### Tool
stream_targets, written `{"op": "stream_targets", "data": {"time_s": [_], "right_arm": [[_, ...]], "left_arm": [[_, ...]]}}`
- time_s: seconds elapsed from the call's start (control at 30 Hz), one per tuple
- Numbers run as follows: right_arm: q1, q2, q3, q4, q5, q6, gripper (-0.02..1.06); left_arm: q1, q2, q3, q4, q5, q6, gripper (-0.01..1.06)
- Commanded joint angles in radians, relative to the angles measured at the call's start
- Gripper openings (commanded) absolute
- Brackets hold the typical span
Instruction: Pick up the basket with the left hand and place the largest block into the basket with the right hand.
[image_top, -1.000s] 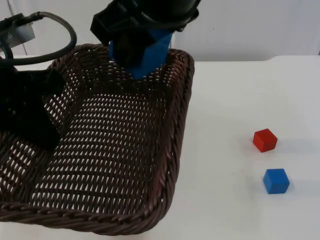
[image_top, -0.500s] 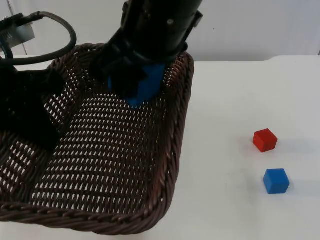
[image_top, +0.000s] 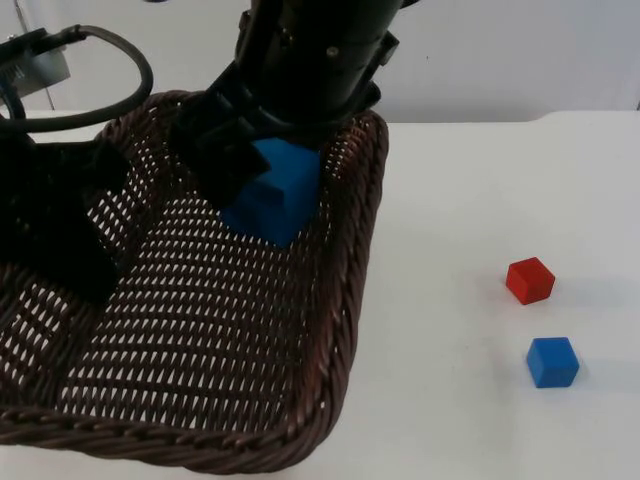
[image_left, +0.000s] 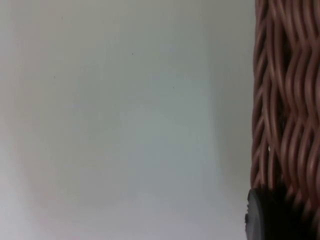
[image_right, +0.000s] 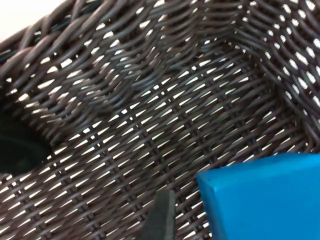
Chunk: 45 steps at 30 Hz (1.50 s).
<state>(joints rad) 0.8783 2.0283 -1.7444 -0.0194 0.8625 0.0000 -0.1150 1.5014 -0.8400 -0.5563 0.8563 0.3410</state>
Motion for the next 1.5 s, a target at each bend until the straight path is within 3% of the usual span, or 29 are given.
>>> {"op": "stream_targets", "data": {"time_s": [0.0, 0.4, 0.67, 0.87, 1.0, 1.17, 1.47], "right_arm": [[0.004, -0.006, -0.006, 0.001, -0.013, -0.016, 0.79], [0.004, -0.038, -0.006, -0.005, -0.002, -0.019, 0.78], [0.004, -0.114, -0.006, -0.005, 0.112, -0.027, 0.78], [0.004, -0.179, -0.002, -0.005, 0.148, -0.027, 0.78], [0.004, -0.253, 0.063, -0.005, 0.115, -0.027, 0.78], [0.004, -0.412, 0.298, -0.001, -0.020, -0.027, 0.78], [0.004, -0.566, 0.468, -0.001, -0.090, 0.000, 0.78]], "left_arm": [[-0.004, -0.015, -0.002, -0.026, -0.003, 0.002, 0.00], [-0.004, -0.015, -0.002, -0.026, -0.005, 0.002, 0.00], [-0.004, -0.015, -0.002, -0.026, -0.005, 0.012, 0.00], [-0.004, -0.015, -0.002, -0.022, -0.001, 0.020, 0.00], [-0.004, -0.015, -0.002, -0.018, -0.001, 0.037, 0.00], [-0.004, -0.015, -0.002, -0.018, -0.007, 0.046, 0.00], [-0.004, -0.015, -0.002, -0.018, -0.029, 0.046, 0.00]]}}
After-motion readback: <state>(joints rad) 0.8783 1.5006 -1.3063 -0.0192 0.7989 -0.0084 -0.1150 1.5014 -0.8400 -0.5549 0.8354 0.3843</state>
